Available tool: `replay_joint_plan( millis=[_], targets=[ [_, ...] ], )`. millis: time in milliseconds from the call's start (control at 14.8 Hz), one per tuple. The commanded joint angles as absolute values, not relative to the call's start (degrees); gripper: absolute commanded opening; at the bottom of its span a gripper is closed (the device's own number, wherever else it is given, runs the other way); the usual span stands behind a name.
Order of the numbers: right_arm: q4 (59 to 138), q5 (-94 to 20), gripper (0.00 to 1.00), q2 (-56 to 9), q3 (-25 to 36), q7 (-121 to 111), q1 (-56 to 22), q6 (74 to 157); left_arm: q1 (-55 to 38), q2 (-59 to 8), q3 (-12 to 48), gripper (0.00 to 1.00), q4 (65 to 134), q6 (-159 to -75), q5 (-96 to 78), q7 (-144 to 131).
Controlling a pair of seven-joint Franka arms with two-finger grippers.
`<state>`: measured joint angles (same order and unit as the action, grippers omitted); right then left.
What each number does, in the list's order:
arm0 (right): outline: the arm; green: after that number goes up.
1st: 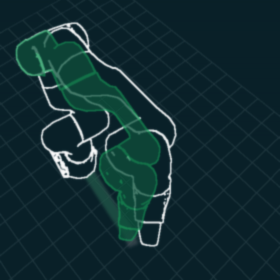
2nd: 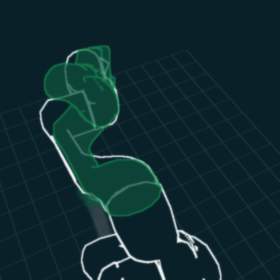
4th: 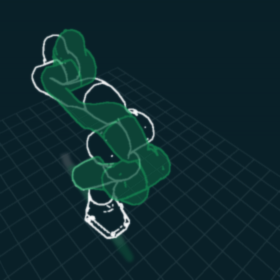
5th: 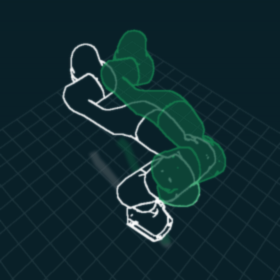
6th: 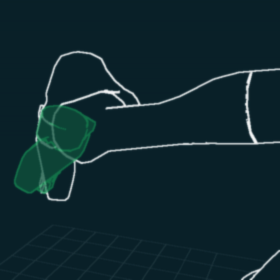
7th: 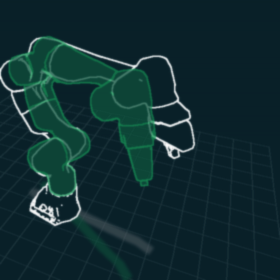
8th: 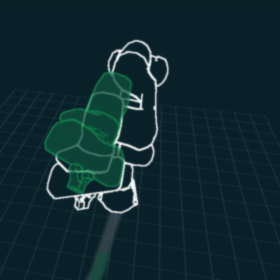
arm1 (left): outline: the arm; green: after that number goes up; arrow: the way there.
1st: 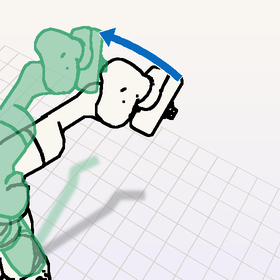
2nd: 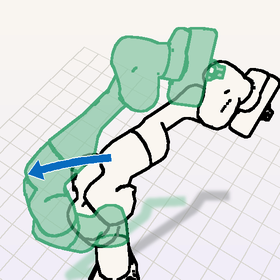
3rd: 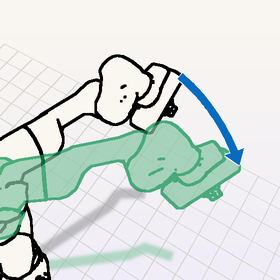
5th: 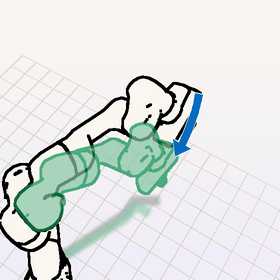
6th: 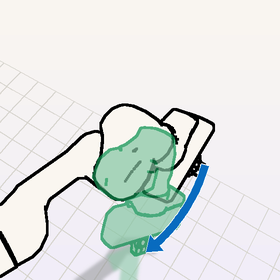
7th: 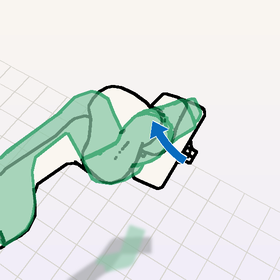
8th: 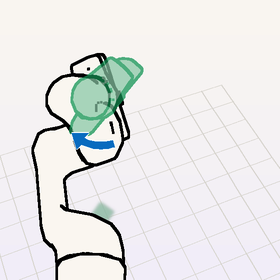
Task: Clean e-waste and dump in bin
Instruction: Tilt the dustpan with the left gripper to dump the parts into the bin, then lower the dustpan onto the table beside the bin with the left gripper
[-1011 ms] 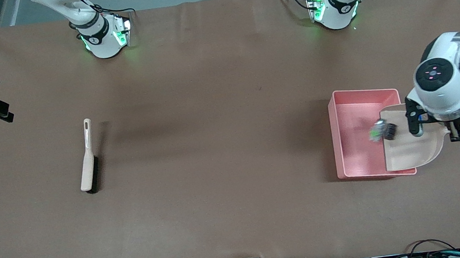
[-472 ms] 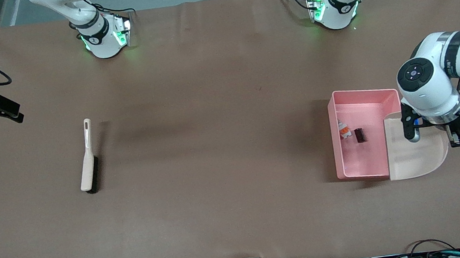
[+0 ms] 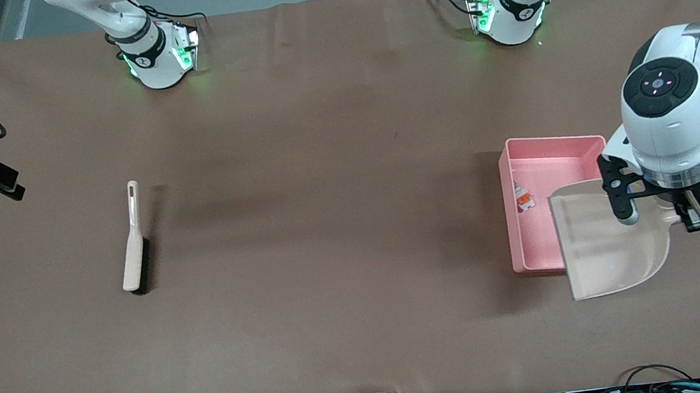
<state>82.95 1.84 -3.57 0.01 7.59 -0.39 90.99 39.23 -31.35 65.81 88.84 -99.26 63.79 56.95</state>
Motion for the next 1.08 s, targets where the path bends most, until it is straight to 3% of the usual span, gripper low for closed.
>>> replay_joint_plan(
  millis=[0,270,606,809,1011],
  targets=[
    [84.6,0.3,1.0,-2.5,0.0,8.3,0.3,92.4,35.7,-31.0,65.5,0.01,86.8,-98.1,58.0,51.0],
    [84.4,-0.7,1.0,-2.4,-0.3,7.2,0.6,91.7,28.8,-32.5,65.3,0.0,86.5,-98.1,51.9,41.2],
    [84.3,0.0,1.0,-2.5,-0.4,7.2,0.4,91.5,16.5,-39.7,64.6,0.0,86.7,-98.1,52.7,27.7],
    [84.3,0.0,1.0,-2.5,-0.4,7.2,0.6,90.9,8.2,-40.6,57.1,0.01,86.9,-98.2,52.2,27.8],
    [84.1,0.1,1.0,-2.5,-0.3,7.2,0.6,88.4,5.8,-41.8,54.9,0.01,86.8,-98.2,51.8,32.5]
  ],
)
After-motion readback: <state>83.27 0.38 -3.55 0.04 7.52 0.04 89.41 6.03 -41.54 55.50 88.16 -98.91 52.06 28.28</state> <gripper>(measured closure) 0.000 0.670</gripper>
